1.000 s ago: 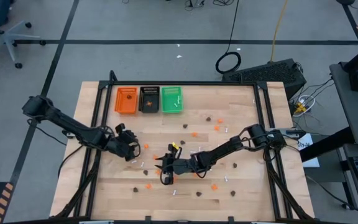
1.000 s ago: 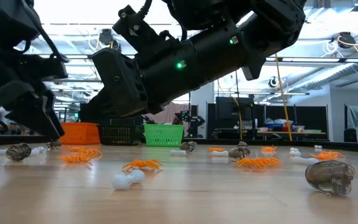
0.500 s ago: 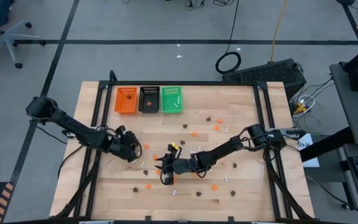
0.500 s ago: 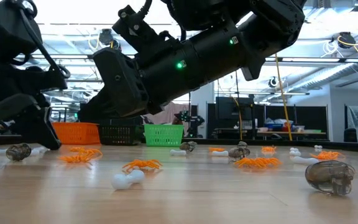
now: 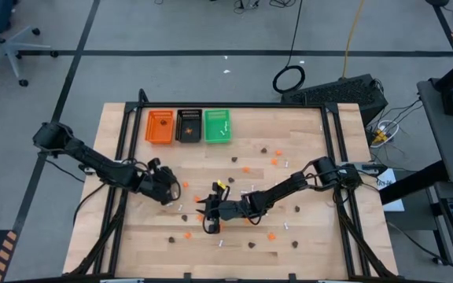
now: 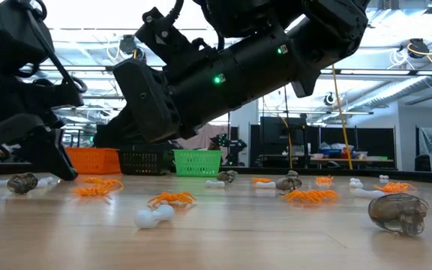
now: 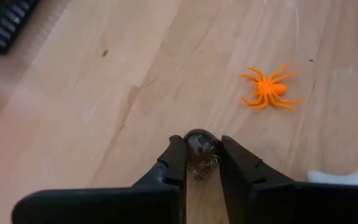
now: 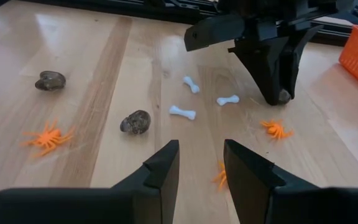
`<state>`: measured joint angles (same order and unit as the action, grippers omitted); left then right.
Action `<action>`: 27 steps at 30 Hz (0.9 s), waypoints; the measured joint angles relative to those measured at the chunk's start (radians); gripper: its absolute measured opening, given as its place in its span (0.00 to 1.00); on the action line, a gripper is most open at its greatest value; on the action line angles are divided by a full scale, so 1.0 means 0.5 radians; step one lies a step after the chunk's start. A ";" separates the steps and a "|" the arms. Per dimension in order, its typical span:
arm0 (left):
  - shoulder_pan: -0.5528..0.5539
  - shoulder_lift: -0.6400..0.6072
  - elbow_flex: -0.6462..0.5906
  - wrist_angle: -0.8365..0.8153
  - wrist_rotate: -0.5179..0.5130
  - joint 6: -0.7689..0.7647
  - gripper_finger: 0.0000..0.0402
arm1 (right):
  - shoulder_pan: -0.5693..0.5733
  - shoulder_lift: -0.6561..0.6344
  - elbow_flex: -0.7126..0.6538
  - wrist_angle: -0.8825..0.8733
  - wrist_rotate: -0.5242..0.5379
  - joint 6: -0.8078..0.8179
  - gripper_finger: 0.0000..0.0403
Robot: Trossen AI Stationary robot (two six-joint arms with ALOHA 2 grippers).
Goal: Sort Halloween decoration
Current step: Put the black skull toy into the orange bin
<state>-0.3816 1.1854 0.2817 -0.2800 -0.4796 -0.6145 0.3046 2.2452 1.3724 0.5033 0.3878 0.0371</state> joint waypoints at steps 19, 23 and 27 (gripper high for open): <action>-0.001 -0.054 0.395 -0.047 -0.152 1.199 0.14 | -0.010 0.000 0.000 -0.014 0.003 0.005 0.28; -0.016 -0.054 0.464 -0.047 -0.159 1.459 0.14 | -0.020 0.000 0.000 -0.015 0.004 0.018 0.28; -0.058 -0.055 0.532 -0.044 -0.180 1.734 0.14 | -0.021 -0.018 0.002 -0.207 0.005 -0.079 0.28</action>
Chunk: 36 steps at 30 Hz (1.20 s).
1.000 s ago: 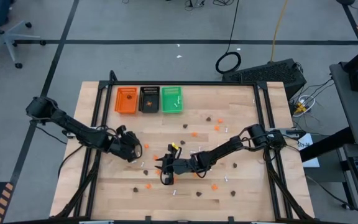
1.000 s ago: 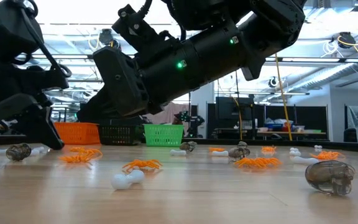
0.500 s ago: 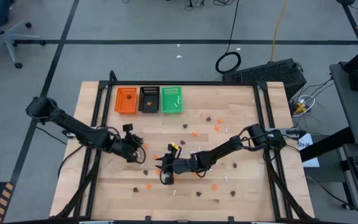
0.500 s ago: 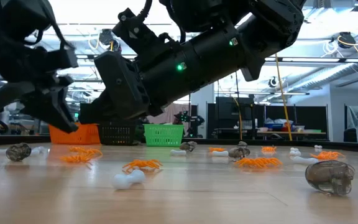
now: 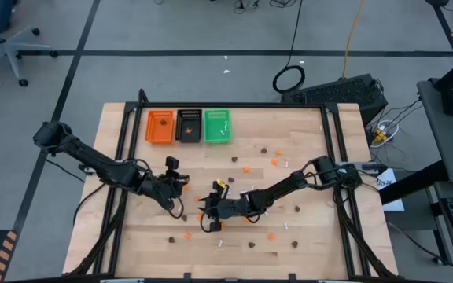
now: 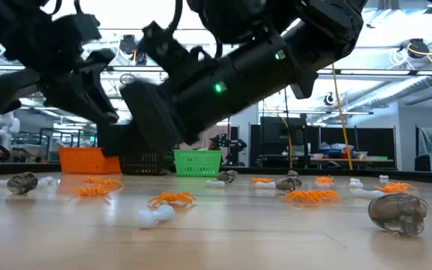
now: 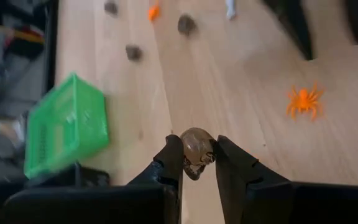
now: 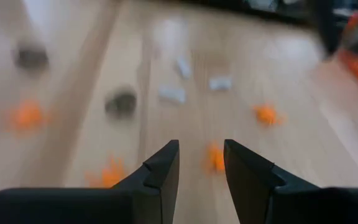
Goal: Sort Halloween decoration
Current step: Put the black skull toy into the orange bin
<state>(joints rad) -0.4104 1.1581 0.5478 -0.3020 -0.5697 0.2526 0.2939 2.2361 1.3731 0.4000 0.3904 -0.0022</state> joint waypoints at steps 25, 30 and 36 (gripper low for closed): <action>-0.332 -0.002 0.270 0.299 -0.192 0.680 0.14 | 0.014 -0.626 -1.120 0.774 0.001 0.084 0.28; -0.352 -0.002 0.270 0.450 -0.202 0.784 0.14 | 0.014 -0.626 -1.129 0.791 0.001 0.084 0.28; -0.358 -0.002 0.270 0.485 -0.202 0.780 0.14 | 0.014 -0.626 -1.129 0.793 0.000 0.054 0.28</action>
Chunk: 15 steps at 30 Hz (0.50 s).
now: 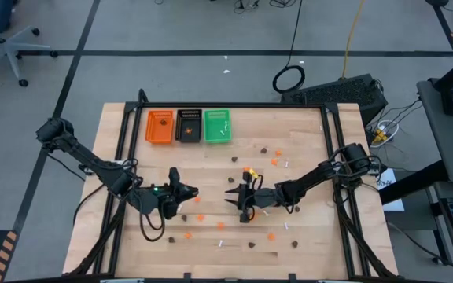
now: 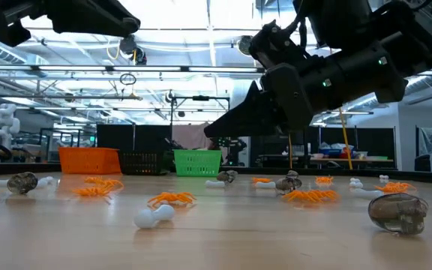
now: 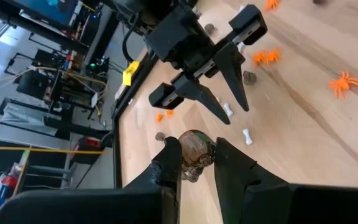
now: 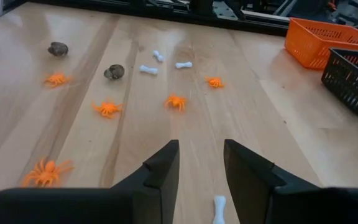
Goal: Sort Halloween decoration
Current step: Put the black skull toy into the orange bin
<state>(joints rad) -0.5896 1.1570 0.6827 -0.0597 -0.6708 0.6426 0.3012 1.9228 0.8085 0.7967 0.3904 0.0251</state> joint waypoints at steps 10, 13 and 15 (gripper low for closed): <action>0.000 0.000 0.000 0.002 0.002 -0.018 0.14 | 0.000 0.000 0.000 -0.002 0.000 0.047 0.28; 0.000 0.000 0.000 0.001 0.001 -0.094 0.14 | 0.000 0.000 0.000 -0.001 0.000 0.065 0.28; 0.000 0.000 0.000 0.000 -0.034 -0.181 0.14 | 0.000 0.000 0.000 -0.001 0.000 0.069 0.28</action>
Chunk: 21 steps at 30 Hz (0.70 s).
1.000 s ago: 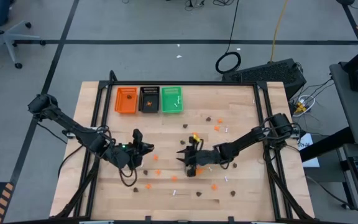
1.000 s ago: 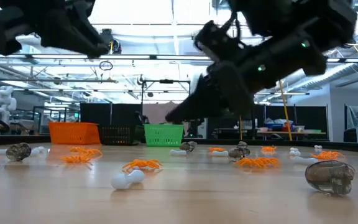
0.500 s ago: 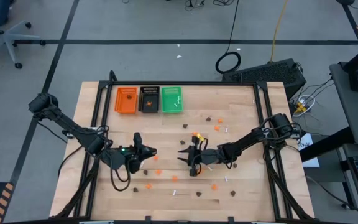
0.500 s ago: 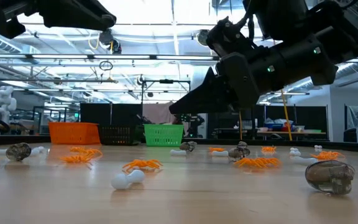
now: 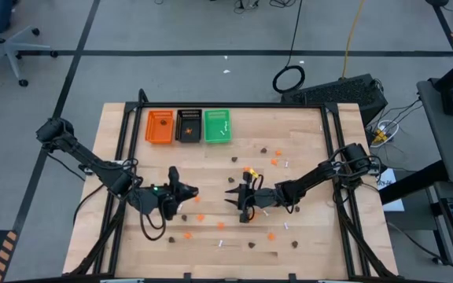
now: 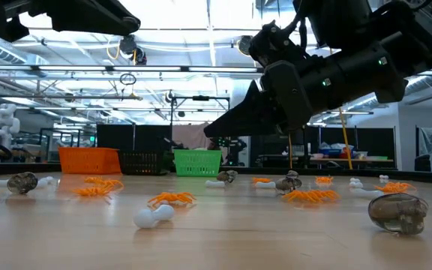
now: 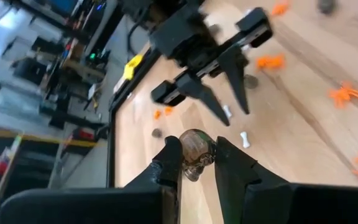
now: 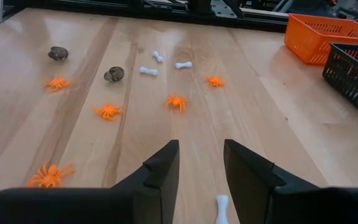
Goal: Sort Halloween decoration
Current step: Put the black skull toy into the orange bin
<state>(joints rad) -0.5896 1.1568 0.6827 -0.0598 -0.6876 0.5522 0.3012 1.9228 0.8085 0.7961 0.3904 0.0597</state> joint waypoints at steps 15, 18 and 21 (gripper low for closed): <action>0.068 -0.143 -0.002 -0.255 -0.356 -0.046 0.14 | 0.000 0.000 0.000 0.000 0.000 0.000 0.28; 0.154 -0.251 -0.002 -0.421 -0.365 -0.063 0.14 | 0.000 0.000 0.000 0.000 0.000 0.000 0.28; 0.279 -0.380 -0.002 -0.634 -0.368 -0.144 0.14 | 0.000 0.000 0.000 0.000 0.000 0.000 0.28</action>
<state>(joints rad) -0.4503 0.9666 0.6815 -0.3766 -0.8716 0.4802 0.3012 1.9228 0.8085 0.7959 0.3904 0.0597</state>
